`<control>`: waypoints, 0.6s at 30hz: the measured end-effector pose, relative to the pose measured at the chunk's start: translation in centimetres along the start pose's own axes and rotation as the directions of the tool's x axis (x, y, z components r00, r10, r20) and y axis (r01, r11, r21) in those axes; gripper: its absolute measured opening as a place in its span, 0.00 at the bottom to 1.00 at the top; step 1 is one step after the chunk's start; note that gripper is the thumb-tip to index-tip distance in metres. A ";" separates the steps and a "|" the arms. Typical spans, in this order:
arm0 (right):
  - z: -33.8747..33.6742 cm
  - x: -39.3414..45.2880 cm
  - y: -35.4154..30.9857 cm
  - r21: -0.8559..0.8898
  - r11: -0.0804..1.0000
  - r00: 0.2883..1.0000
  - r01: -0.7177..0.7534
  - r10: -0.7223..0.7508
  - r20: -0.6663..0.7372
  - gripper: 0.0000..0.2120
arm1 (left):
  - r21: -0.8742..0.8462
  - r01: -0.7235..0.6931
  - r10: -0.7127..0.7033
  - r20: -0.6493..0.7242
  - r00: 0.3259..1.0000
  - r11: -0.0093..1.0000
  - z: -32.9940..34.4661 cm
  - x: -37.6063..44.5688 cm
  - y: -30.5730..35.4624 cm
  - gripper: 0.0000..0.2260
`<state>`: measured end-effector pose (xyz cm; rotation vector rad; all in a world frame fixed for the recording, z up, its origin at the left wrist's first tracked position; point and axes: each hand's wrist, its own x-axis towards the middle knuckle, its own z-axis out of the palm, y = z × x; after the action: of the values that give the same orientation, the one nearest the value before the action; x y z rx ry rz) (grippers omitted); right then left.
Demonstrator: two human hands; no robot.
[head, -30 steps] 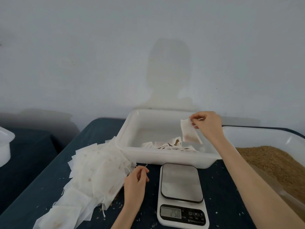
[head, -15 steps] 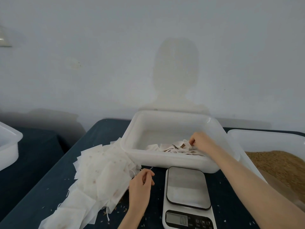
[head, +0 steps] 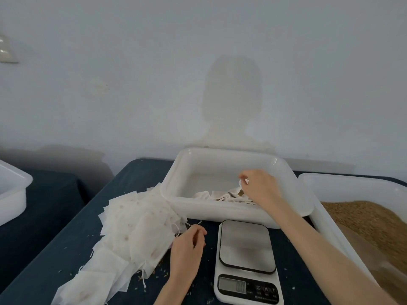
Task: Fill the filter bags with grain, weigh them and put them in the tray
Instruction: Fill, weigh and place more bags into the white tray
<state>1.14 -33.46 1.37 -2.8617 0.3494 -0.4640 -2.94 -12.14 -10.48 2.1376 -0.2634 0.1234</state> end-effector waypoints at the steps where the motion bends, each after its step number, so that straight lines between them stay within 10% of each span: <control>1: -0.1 -0.8 -0.6 0.057 0.998 0.999 0.011 -0.009 -0.031 0.13 | 0.027 -0.024 0.024 -0.004 1.000 0.999 -0.3 -0.2 0.2 0.12; 10: 1.1 -8.4 -5.1 0.163 0.946 0.958 0.282 -0.267 -0.109 0.09 | 0.465 -0.100 0.287 -0.351 0.892 0.880 -7.3 -0.4 0.4 0.14; 13: 2.2 -10.2 -6.2 0.227 0.917 0.945 0.328 -0.320 -0.072 0.09 | 0.564 0.110 0.072 -0.289 0.955 0.818 -9.6 0.4 -1.2 0.18; 18: 4.7 -12.8 -7.2 0.300 0.892 0.929 0.338 -0.367 0.044 0.11 | 0.491 0.065 -0.001 -0.130 0.992 0.869 -10.7 0.9 -3.5 0.10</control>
<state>-7.63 -22.40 -4.79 -2.6458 -0.2469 -0.3928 -1.10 -1.43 -7.27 2.6323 -0.1265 0.3364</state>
